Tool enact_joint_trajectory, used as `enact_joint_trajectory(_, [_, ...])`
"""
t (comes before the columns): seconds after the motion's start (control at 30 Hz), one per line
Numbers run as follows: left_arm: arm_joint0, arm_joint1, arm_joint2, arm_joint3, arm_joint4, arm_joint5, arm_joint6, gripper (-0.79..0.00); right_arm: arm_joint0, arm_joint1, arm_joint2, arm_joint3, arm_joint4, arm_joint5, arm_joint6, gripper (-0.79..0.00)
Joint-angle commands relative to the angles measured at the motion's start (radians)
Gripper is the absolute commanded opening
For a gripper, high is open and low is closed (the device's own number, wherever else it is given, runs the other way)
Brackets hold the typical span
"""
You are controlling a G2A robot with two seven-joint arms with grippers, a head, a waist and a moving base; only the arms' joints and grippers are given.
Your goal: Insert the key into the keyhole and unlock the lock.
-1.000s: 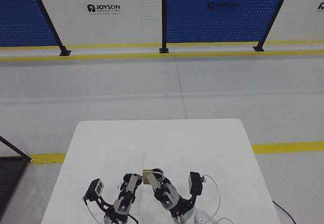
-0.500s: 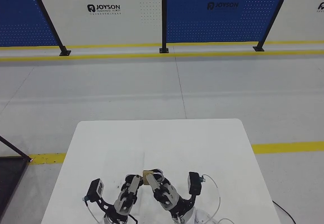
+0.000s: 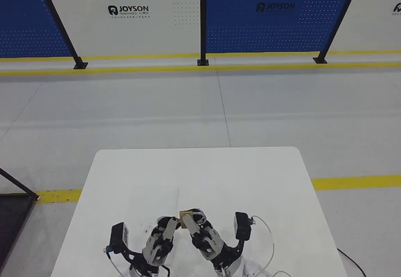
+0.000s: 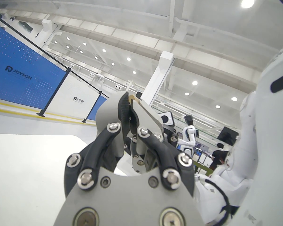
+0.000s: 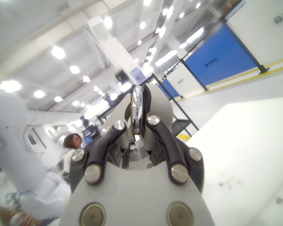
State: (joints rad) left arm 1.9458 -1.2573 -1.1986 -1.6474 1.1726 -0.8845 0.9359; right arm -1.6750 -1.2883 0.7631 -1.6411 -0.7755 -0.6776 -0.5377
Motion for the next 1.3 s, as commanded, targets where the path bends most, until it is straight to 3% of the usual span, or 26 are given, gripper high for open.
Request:
enact_joint_trajectory(0.0, [-0.005,0.004,0.01,0.006,0.051,0.042,0.042,-0.785,-0.004,0.001,0.002,-0.004,0.003,0.001,0.005,-0.785])
enact_joint_trajectory(0.33, [-0.046,0.044,0.094,0.055,0.157,0.2,0.2,-0.785,-0.026,0.009,0.018,-0.028,0.008,0.002,0.014,-0.785])
enact_joint_trajectory(0.37, [-0.051,0.049,0.103,0.058,0.152,0.206,0.206,-0.603,-0.028,0.009,0.019,-0.029,0.007,0.002,0.015,-0.785])
enact_joint_trajectory(0.43, [-0.058,0.059,0.119,0.063,0.14,0.215,0.215,-0.428,-0.031,0.01,0.021,-0.032,0.005,0.003,0.017,-0.785])
enact_joint_trajectory(0.47, [-0.062,0.064,0.126,0.063,0.135,0.218,0.218,-0.231,-0.032,0.011,0.022,-0.033,0.003,0.002,0.018,-0.785])
enact_joint_trajectory(0.5, [-0.064,0.069,0.132,0.063,0.129,0.221,0.221,-0.215,-0.034,0.011,0.023,-0.035,0.003,0.002,0.018,-0.785])
enact_joint_trajectory(0.53, [-0.066,0.074,0.138,0.063,0.122,0.222,0.222,-0.077,-0.035,0.012,0.024,-0.036,0.001,0.001,0.019,-0.785])
enact_joint_trajectory(0.6, [-0.07,0.084,0.148,0.059,0.1,0.221,0.221,0.0,-0.039,0.013,0.026,-0.038,-0.003,0.0,0.018,-0.785])
enact_joint_trajectory(0.77, [-0.07,0.111,0.155,0.035,0.011,0.192,0.192,0.0,-0.049,0.016,0.034,-0.046,-0.013,-0.003,0.014,-0.785])
enact_joint_trajectory(0.9, [-0.055,0.135,0.133,0.0,-0.112,0.099,0.099,-0.172,-0.059,0.019,0.042,-0.053,-0.024,-0.006,0.01,-0.785])
enact_joint_trajectory(1.03, [-0.017,0.158,0.074,-0.034,-0.298,-0.076,-0.076,-0.348,-0.061,0.021,0.056,-0.054,-0.024,-0.003,0.016,-0.785])
enact_joint_trajectory(1.07, [-0.007,0.163,0.053,-0.033,-0.345,-0.127,-0.127,-0.351,-0.061,0.022,0.058,-0.055,-0.021,-0.003,0.019,-0.785])
enact_joint_trajectory(1.27, [0.001,0.222,0.103,-0.046,-0.377,-0.128,-0.142,-0.434,-0.058,0.023,0.066,-0.054,0.002,0.012,0.053,-0.785])
